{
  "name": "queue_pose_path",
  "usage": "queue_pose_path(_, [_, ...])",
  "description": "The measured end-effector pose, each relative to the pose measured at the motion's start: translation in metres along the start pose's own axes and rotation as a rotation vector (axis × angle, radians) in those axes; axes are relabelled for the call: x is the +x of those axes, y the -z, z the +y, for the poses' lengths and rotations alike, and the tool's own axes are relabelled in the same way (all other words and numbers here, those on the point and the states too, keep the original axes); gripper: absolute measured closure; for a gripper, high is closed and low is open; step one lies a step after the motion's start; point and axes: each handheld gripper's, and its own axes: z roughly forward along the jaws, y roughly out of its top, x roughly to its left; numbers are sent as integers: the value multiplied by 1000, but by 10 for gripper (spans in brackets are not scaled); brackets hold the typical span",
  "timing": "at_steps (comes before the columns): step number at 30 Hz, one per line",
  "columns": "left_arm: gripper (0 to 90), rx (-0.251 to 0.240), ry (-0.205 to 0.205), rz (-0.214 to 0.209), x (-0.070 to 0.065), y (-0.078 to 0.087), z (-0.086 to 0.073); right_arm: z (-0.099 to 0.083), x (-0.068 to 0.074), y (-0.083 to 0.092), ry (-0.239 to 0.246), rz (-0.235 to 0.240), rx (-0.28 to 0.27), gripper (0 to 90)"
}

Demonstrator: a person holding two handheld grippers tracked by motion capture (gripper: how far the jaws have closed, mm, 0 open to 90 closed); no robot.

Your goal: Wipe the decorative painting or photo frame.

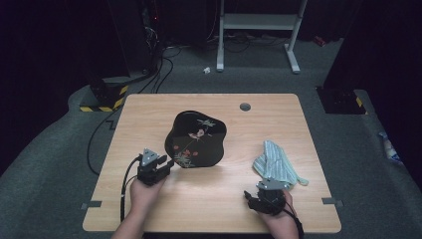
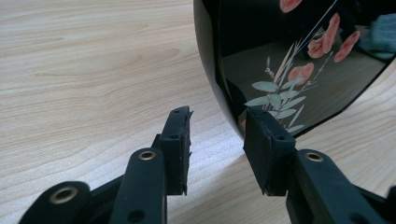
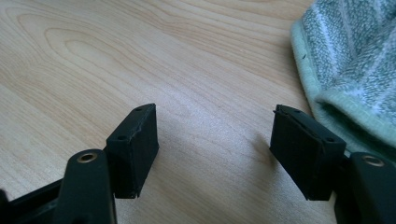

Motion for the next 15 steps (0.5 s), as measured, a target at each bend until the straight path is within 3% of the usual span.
queue_pose_path(15, [619,7,-4,5,1,-6,0,0,1,-1,6,6,1,317])
